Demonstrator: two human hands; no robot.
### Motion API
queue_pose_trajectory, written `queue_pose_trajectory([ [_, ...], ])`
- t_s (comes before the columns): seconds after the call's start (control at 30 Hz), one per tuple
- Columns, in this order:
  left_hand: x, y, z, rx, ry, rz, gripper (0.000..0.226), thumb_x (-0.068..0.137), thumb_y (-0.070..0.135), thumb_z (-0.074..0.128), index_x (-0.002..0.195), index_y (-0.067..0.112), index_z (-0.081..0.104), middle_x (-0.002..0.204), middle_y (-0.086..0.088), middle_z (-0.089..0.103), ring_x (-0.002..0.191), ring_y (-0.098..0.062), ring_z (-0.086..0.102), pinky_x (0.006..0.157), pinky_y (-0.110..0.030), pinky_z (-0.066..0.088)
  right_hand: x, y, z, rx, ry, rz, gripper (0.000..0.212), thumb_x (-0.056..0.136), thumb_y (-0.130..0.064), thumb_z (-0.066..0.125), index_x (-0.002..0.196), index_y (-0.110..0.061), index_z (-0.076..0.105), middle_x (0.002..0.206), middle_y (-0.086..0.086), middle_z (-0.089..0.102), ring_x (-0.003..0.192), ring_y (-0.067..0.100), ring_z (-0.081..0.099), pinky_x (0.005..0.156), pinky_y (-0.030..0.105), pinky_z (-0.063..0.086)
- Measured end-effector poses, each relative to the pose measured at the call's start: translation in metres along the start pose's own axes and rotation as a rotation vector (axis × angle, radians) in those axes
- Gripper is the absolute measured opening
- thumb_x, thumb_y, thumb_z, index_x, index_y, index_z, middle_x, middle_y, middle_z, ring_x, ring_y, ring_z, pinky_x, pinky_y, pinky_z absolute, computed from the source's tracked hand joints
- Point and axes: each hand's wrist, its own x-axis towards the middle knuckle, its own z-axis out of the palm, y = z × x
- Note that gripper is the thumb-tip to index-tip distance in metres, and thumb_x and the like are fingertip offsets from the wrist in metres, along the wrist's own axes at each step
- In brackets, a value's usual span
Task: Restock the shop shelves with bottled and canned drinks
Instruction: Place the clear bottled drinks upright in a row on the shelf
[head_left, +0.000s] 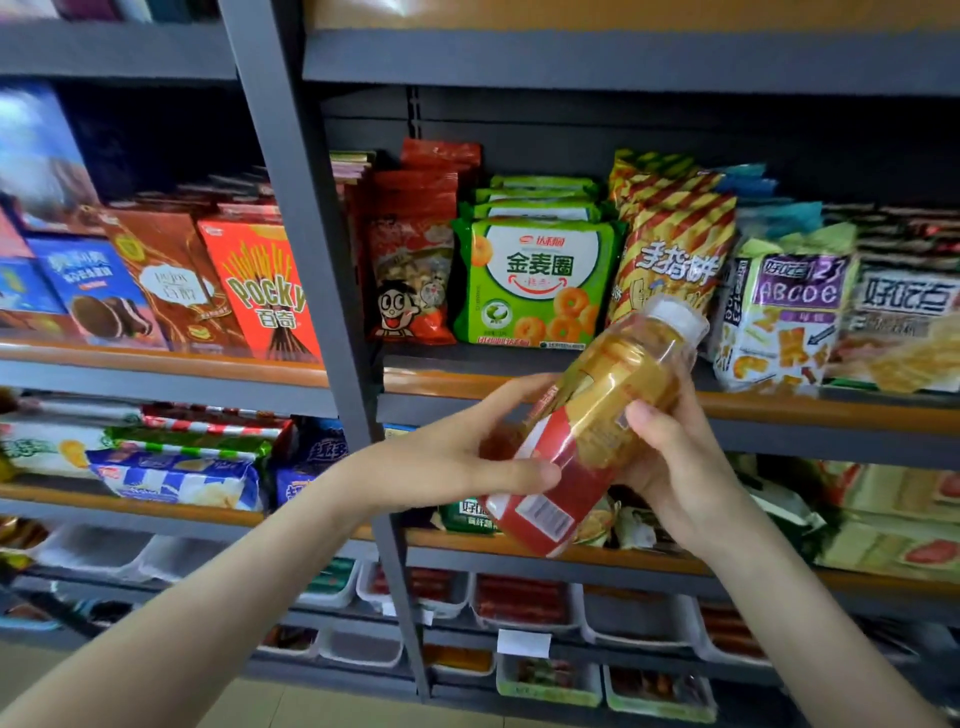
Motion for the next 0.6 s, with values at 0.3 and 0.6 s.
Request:
queue_pose_trajectory([
  [0.3, 0.002, 0.014, 0.031, 0.450, 0.518, 0.297, 0.076, 0.068, 0.054, 0.067, 0.135, 0.061, 0.034, 0.110, 0.014, 0.070, 0.087, -0.005, 0.069, 0.083, -0.020, 0.053, -0.003, -0.015, 0.005, -0.122, -0.070, -0.105, 0.117, 0.066, -0.049, 0.083, 0.144, -0.060, -0.003, 0.137, -0.015, 0.054, 0.124, 0.014, 0.056, 0.096, 0.045, 0.052],
  [0.6, 0.004, 0.042, 0.035, 0.924, 0.903, 0.573, 0.070, 0.077, 0.057, 0.056, 0.142, 0.048, 0.032, 0.123, 0.003, 0.062, 0.097, -0.019, 0.068, 0.070, -0.039, 0.059, -0.004, -0.061, 0.045, -0.486, 0.073, -0.564, 0.106, 0.072, -0.039, 0.075, 0.141, -0.063, -0.002, 0.143, -0.042, 0.024, 0.126, -0.001, 0.049, 0.096, 0.031, 0.052],
])
